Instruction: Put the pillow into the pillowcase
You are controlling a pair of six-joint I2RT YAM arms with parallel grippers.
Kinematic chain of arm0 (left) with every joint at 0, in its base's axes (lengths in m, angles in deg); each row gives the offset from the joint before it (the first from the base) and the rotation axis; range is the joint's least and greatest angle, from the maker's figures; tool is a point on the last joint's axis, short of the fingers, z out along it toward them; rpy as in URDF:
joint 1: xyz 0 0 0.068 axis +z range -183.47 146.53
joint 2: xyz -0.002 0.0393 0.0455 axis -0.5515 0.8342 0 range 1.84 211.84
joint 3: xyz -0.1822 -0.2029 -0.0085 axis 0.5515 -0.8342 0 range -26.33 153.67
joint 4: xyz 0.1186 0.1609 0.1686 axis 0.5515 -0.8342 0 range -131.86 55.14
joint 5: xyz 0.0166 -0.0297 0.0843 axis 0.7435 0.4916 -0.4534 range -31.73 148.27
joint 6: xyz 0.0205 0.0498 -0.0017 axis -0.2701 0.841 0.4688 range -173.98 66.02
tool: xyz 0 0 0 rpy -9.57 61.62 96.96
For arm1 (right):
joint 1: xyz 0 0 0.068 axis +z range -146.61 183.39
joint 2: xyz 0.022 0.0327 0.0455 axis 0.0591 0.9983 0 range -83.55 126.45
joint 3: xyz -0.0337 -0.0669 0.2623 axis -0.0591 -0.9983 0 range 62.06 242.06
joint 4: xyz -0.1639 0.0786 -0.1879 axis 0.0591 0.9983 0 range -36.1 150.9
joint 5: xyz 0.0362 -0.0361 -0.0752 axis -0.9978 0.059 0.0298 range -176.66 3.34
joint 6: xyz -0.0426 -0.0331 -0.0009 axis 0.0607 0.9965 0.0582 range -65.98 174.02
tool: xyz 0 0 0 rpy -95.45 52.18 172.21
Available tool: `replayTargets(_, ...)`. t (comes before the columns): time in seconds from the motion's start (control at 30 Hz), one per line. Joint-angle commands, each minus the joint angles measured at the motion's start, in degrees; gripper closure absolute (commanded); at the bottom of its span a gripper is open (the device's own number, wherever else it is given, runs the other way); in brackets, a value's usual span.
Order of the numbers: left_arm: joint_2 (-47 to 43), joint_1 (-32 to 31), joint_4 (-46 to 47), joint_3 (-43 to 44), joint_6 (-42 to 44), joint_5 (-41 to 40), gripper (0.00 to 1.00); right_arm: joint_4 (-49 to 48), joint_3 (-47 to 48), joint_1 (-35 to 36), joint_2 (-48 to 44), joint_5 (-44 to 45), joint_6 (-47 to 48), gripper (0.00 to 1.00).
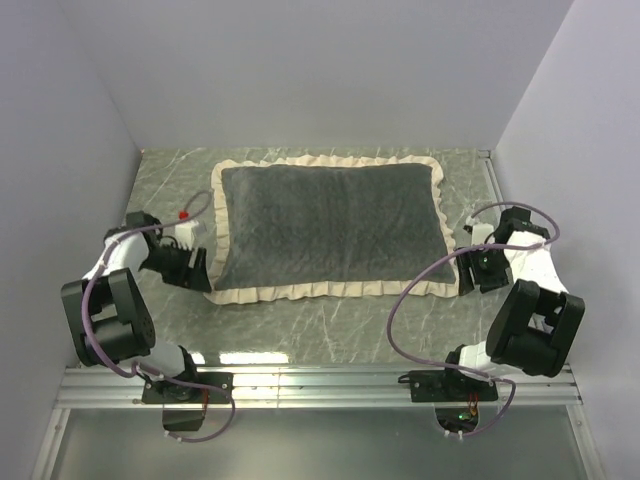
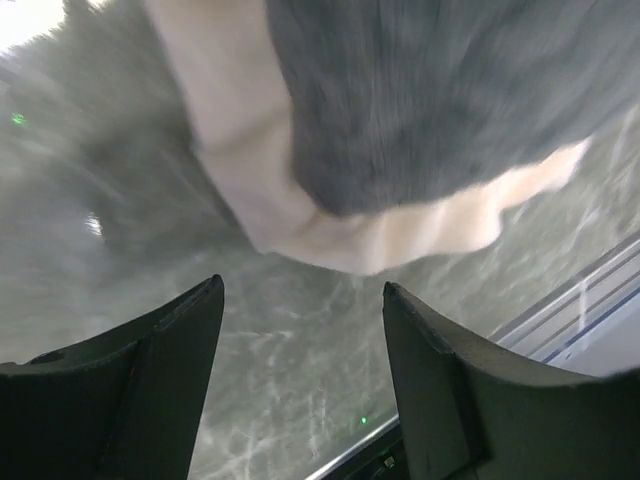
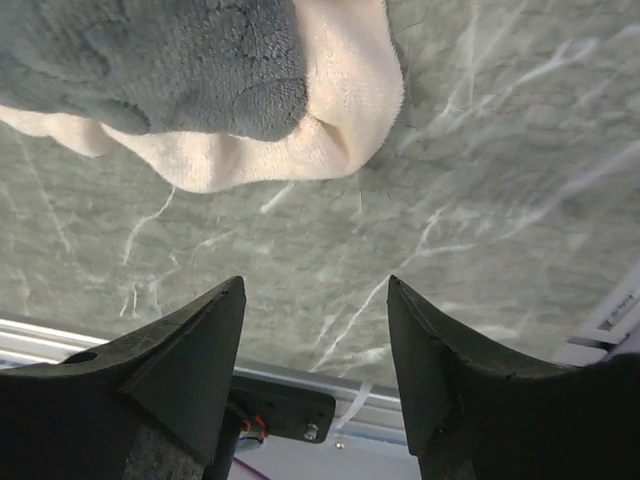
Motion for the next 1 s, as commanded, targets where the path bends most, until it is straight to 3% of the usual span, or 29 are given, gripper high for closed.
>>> replayTargets(0.0,-3.1,-2.68,5.17,-4.31,2.98,-4.12,0.3,-6.34,-1.38,1.4,-0.09,0.93,-0.76,0.34)
replayTargets(0.27,2.96,-7.6,18.1,-6.96,-5.01,-11.5,0.31,-17.59,-4.82,6.68,6.93,7.08,-9.37,0.39)
replayTargets(0.33,5.68,-8.04,18.63,-6.26,-6.16,-11.77,0.34,-18.39,-4.2,7.56,9.74,7.78,-11.04,0.47)
replayTargets(0.37,6.47,-8.05,18.98,-5.64,-6.6,-11.85,0.37,-18.83,-4.02,7.82,10.63,8.31,-11.4,0.52)
replayTargets(0.47,8.15,-8.05,18.72,-5.37,-6.25,-13.43,0.6,-18.93,-3.85,7.92,11.78,9.72,-11.14,0.88)
replayTargets(0.5,7.89,-7.96,18.37,-5.37,-6.08,-14.05,0.8,-18.75,-4.02,7.83,11.6,10.42,-10.79,1.0)
replayTargets(0.6,4.92,-6.73,16.71,-6.34,-4.41,-15.98,1.0,-17.17,-4.81,5.37,8.62,10.95,-8.95,1.0)
replayTargets(0.8,-0.98,-0.49,14.42,-6.08,-0.37,-19.59,1.0,-13.65,-5.52,1.5,0.71,11.56,-4.29,1.0)
replayTargets(0.97,-3.0,1.62,7.92,-3.09,3.85,-17.58,1.0,-9.45,-5.61,1.5,-2.54,9.29,-1.39,1.0)
